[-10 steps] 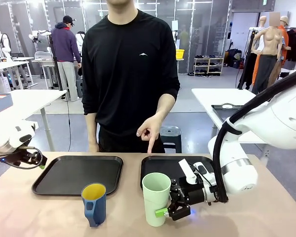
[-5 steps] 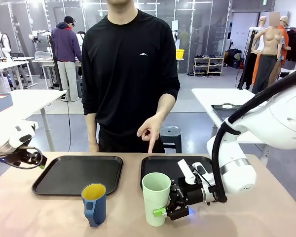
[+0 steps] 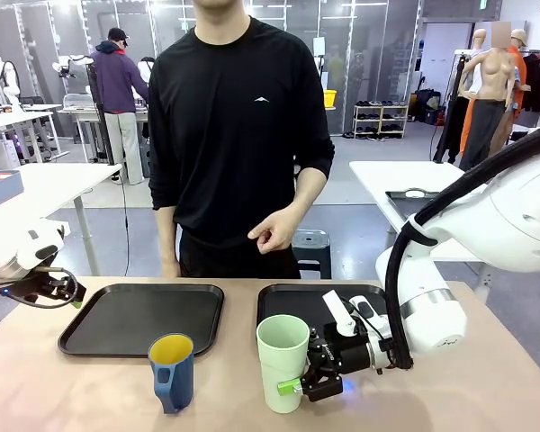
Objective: Sort and store the cups by type.
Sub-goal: Pick up the Reusable plastic cup.
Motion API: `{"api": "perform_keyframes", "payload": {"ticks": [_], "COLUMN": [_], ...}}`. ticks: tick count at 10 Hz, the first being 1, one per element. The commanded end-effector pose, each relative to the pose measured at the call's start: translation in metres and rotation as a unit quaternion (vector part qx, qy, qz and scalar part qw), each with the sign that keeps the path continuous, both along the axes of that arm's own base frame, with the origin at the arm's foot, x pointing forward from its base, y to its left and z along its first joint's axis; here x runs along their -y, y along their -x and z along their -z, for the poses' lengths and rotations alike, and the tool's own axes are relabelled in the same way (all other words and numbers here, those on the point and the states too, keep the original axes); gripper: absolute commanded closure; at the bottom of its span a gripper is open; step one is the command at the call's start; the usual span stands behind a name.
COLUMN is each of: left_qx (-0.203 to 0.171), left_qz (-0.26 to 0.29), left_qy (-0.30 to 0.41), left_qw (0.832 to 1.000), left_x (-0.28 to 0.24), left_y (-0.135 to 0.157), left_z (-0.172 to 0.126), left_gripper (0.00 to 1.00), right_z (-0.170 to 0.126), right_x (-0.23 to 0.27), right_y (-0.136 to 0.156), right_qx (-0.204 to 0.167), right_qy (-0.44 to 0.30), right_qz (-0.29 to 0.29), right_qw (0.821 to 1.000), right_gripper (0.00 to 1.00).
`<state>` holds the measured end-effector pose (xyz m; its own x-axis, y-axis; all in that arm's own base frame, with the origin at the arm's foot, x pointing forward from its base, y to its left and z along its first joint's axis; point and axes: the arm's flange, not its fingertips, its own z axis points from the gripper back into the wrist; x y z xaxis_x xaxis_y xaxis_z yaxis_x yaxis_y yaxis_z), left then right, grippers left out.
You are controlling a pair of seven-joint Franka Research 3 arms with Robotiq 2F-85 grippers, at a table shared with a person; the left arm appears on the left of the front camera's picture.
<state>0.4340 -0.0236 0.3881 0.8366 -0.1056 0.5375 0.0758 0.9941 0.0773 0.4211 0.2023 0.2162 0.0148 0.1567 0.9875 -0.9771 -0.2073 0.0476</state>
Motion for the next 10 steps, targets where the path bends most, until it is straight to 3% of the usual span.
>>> {"api": "perform_keyframes", "payload": {"ticks": [1, 4, 6, 10], "left_qx": [0.001, 0.001, 0.001, 0.001], "left_qz": [0.001, 0.001, 0.001, 0.001], "left_qy": [-0.004, -0.004, -0.004, -0.004], "left_qw": [1.0, 1.0, 1.0, 1.0], "left_x": [0.001, 0.001, 0.001, 0.001], "left_y": [0.001, 0.001, 0.001, 0.001], "left_z": [0.0, 0.0, 0.0, 0.0], "left_gripper": [0.0, 0.0, 0.0, 0.0], "right_z": [-0.005, -0.041, -0.067, -0.082], "right_x": [-0.002, 0.001, 0.002, 0.01], "right_y": [0.008, 0.018, 0.028, 0.034], "right_qx": [0.013, 0.009, 0.026, 0.038], "right_qy": [-0.019, -0.016, -0.015, -0.018], "right_qz": [0.004, 0.022, 0.023, 0.037], "right_qw": [1.0, 1.0, 0.999, 0.998], "right_gripper": [0.72, 0.72, 0.72, 0.72]}}
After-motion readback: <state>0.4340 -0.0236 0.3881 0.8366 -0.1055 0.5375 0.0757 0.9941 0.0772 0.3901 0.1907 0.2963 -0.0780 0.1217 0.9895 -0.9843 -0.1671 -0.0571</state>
